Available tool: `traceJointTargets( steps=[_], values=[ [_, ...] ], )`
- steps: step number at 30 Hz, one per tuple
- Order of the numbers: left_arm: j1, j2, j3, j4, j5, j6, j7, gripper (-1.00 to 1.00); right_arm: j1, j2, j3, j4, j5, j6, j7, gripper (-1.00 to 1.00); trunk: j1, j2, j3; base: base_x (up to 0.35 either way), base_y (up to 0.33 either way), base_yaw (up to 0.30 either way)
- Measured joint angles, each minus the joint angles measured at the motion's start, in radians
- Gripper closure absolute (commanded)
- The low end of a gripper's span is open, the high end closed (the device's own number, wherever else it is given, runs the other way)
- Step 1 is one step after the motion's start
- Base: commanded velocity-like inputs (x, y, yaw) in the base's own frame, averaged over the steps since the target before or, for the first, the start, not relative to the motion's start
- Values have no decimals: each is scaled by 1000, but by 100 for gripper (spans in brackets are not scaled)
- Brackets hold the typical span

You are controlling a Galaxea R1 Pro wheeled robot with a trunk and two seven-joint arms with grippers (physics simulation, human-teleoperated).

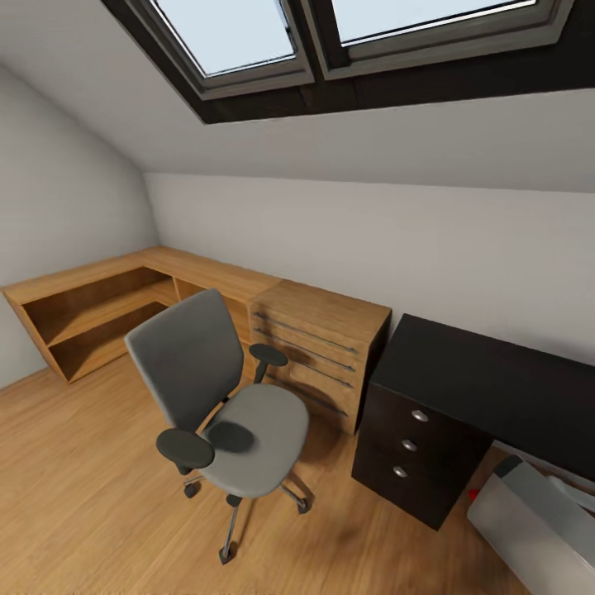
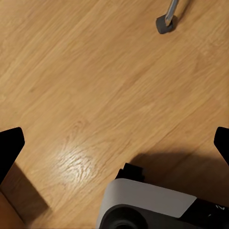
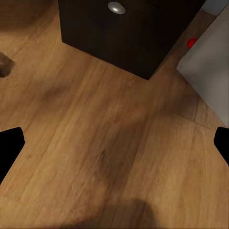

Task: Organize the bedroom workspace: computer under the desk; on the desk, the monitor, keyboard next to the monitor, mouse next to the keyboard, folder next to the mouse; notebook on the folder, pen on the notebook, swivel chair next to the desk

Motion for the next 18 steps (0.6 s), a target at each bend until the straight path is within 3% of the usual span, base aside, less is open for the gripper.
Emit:
traceJointTargets(
  steps=[18],
  values=[
    [0, -1, 0, 0, 0, 2, 0, -100, 0, 4, -1, 0, 20, -13, 8, -100, 0, 0, 0, 0, 0, 1]
  ],
)
